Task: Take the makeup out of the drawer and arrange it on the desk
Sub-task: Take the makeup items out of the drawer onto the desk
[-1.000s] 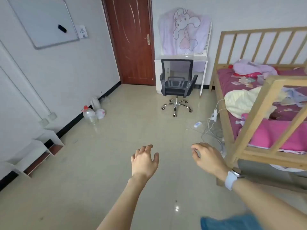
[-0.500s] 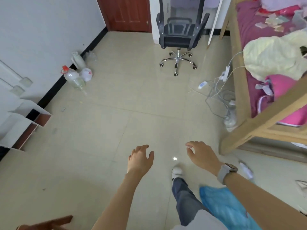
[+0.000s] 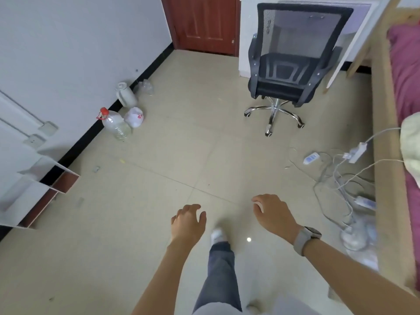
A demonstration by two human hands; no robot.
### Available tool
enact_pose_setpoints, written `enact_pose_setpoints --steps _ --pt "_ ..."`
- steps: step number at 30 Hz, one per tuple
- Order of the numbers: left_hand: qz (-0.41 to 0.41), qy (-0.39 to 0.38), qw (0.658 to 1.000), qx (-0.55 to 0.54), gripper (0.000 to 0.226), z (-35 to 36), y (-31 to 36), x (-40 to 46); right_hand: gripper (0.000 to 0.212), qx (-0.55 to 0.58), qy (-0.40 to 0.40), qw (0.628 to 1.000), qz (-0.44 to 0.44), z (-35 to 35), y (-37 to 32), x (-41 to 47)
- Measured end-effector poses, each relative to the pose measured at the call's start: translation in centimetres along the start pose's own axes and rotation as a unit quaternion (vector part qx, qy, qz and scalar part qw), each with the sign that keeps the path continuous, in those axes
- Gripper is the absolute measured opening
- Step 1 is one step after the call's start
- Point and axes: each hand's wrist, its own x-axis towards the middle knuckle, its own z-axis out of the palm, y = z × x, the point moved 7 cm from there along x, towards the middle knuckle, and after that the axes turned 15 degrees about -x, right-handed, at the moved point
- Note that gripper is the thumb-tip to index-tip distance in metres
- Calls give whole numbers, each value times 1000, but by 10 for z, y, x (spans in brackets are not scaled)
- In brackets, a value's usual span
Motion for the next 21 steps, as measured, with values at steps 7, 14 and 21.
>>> enact_pose_setpoints --steps 7,14,21 --pt "29 13 999 -24 37 -57 66 212 33 -14 12 1000 -6 -62 -21 210" --pt "97 47 994 -15 37 -126 161 403 33 -19 56 998 15 -149 -14 392" --pt "99 21 995 -15 36 -128 226 583 34 0 51 999 14 -190 12 583"
